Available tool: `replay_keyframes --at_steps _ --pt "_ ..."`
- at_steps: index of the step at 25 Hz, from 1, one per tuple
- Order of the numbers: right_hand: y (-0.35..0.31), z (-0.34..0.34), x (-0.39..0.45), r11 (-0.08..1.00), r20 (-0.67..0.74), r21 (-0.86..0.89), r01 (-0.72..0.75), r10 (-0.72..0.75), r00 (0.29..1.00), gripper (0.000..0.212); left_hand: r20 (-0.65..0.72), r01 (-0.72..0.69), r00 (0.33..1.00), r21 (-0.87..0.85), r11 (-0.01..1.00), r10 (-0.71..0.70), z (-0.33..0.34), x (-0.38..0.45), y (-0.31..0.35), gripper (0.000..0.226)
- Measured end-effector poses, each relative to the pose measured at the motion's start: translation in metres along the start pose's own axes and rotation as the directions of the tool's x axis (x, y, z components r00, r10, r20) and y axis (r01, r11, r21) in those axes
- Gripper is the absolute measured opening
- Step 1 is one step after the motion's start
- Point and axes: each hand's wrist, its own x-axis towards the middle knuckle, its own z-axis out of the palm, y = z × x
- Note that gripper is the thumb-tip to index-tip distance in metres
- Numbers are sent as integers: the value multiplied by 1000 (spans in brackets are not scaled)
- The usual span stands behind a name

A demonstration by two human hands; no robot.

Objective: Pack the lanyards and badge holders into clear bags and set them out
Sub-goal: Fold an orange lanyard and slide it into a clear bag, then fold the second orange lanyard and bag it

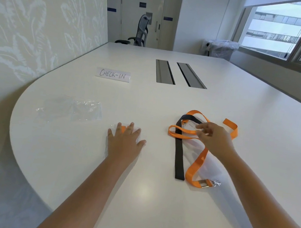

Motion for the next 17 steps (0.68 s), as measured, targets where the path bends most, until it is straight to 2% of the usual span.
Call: replay_keyframes --at_steps 2,5,8,10,12,14,17 --pt "18 -17 -3 987 26 -152 -50 54 998 19 -81 -14 997 7 1000 14 -3 -3 4 55" --pt "27 -24 -10 918 122 -371 -141 198 972 39 -209 -129 970 -25 991 121 -11 -10 27 53" --pt "23 -19 -15 898 139 -425 -114 189 972 58 -276 -269 934 -126 955 226 -14 -25 64 43" --pt "19 -13 -20 884 247 -461 -74 208 946 77 -268 -285 936 -190 940 229 -12 -35 85 37" --pt "18 -8 -21 815 291 -580 -8 216 932 89 -197 -262 954 -180 948 226 -10 -40 97 35" --pt "18 -7 -19 788 279 -616 6 211 937 93 -141 -259 961 -142 955 239 -8 -39 105 35" --pt "19 -4 -17 830 294 -556 -32 233 927 94 -141 -253 963 -185 950 229 -8 -35 116 34"
